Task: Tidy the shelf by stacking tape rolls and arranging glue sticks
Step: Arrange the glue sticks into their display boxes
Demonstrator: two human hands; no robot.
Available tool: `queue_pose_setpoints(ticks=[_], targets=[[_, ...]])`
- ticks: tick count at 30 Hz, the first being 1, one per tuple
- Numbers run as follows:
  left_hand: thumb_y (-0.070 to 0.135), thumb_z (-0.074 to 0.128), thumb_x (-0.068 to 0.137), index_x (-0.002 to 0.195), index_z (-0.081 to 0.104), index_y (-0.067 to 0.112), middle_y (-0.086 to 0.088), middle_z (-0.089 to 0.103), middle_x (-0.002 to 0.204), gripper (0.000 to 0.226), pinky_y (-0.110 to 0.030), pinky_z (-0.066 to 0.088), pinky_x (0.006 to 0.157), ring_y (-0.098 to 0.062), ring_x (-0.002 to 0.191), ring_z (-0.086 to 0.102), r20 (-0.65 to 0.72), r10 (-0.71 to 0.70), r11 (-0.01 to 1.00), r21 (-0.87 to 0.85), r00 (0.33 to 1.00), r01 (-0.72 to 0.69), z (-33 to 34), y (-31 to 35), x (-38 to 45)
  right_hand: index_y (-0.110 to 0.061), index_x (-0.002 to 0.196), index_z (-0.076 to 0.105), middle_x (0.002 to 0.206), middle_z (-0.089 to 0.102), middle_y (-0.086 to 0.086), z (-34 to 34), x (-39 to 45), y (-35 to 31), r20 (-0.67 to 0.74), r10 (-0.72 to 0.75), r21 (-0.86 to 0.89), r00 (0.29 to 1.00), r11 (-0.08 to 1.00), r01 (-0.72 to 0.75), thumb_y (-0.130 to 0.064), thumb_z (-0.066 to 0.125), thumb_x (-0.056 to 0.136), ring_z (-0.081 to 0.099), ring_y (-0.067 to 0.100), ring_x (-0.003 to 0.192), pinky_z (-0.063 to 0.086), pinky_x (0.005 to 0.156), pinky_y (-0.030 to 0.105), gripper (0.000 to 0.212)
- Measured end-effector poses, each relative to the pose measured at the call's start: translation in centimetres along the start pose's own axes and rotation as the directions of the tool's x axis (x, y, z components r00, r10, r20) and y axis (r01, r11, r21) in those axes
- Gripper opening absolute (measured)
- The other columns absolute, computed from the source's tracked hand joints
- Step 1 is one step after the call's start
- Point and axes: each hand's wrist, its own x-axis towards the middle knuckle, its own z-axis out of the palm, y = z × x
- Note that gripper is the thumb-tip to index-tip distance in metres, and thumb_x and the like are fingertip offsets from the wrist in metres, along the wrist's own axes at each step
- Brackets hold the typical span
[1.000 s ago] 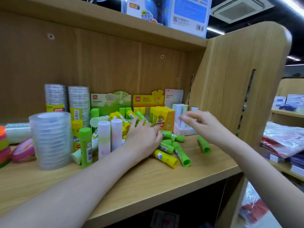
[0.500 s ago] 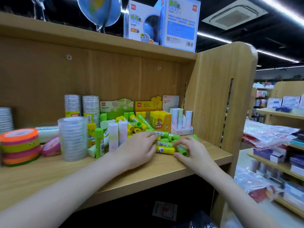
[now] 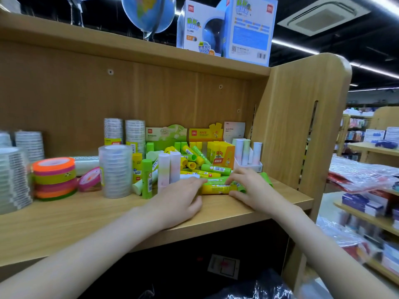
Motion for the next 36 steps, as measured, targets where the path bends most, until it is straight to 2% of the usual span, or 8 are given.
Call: queue_pose_setpoints(ticks=[3,7,10,17,20,27,31,36], targets=[[0.033,0.035,0.096,0.147,0.017,0.021,0.006,0.027,0.150,0.055,-0.036,0.028,0.110,-0.007,0.137,0.022,0.021,-0.052,0.998,0.031,0.998,0.052,0.2,0.3,0.6,-0.018,0.102,0.060,0.106,0.058,-0.002,-0.3,0.4,0.9,-0.032,0.073,0.286,0.997,0.956,-0.061,-0.015,0.063,0.086,0.052,0.013,0.104,0.039,0.087,0.020,0.017],[0.043,0.034,0.097,0.148,0.007,0.013,-0.001,0.011,0.156,0.065,-0.031,0.008,0.116,-0.015,0.143,0.008,0.040,-0.070,0.991,0.113,0.997,0.066,1.0,1.0,2.7,-0.012,0.098,0.056,0.093,0.064,0.008,-1.2,1.3,2.0,-0.107,0.423,0.921,0.900,0.384,-0.071,0.002,0.054,0.089,0.064,0.020,0.084,0.052,0.084,0.030,0.016],[0.055,0.030,0.094,0.148,0.000,0.012,-0.008,0.001,0.157,0.076,-0.037,-0.001,0.117,-0.024,0.144,-0.003,0.059,-0.101,0.978,0.187,0.993,0.089,1.8,1.4,4.8,-0.011,0.109,0.044,0.083,0.062,0.005,-1.2,3.2,2.1,-0.148,0.572,0.965,0.807,0.261,-0.009,0.001,0.048,0.093,0.062,0.016,0.074,0.055,0.069,0.022,0.020],[0.053,0.022,0.096,0.147,0.019,0.017,-0.007,0.004,0.157,0.062,-0.041,0.002,0.116,-0.028,0.144,0.003,0.092,-0.141,0.974,0.191,0.986,0.122,3.1,0.5,7.1,-0.015,0.099,0.044,0.079,0.056,-0.008,-0.8,9.3,1.7,-0.509,0.449,0.709,0.734,0.703,0.062,-0.004,0.052,0.091,0.060,0.017,0.073,0.051,0.076,0.040,0.016],[0.049,0.024,0.097,0.145,0.024,0.017,-0.006,0.007,0.157,0.057,-0.040,0.005,0.116,-0.027,0.143,0.006,0.070,-0.121,0.978,0.178,0.990,0.107,3.3,0.2,7.3,-0.009,0.114,0.045,0.086,0.056,-0.007,-0.3,11.4,1.8,-0.555,0.263,0.491,0.789,0.870,0.056,-0.006,0.056,0.089,0.057,0.015,0.078,0.048,0.074,0.028,0.027],[0.052,0.027,0.095,0.144,0.023,0.018,-0.007,0.006,0.156,0.060,-0.039,0.003,0.114,-0.026,0.142,0.005,0.018,-0.111,0.981,0.165,0.994,0.106,3.2,0.0,7.3,-0.012,0.110,0.044,0.089,0.050,-0.002,0.0,12.9,2.8,-0.627,0.335,0.609,0.704,0.774,0.174,-0.009,0.041,0.096,0.055,0.004,0.058,0.047,0.058,0.020,0.014],[0.053,0.028,0.095,0.144,0.021,0.019,-0.016,0.002,0.156,0.061,-0.038,0.001,0.114,-0.027,0.143,0.002,0.063,-0.153,0.975,0.171,0.986,0.141,3.1,0.2,7.3,-0.015,0.115,0.063,0.098,0.045,0.007,0.5,12.5,3.5,-0.498,0.143,0.311,0.855,0.950,0.022,-0.013,0.061,0.086,0.050,0.012,0.082,0.032,0.071,0.015,0.029],[0.051,0.027,0.095,0.143,0.023,0.017,-0.015,0.012,0.154,0.059,-0.040,0.002,0.114,-0.027,0.142,0.008,0.057,-0.167,0.970,0.191,0.984,0.153,3.1,0.3,7.3,-0.012,0.118,0.049,0.101,0.041,0.004,1.2,11.8,3.3,-0.241,0.225,0.404,0.944,0.908,-0.113,-0.009,0.051,0.086,0.042,0.017,0.088,0.031,0.062,0.021,0.033]])
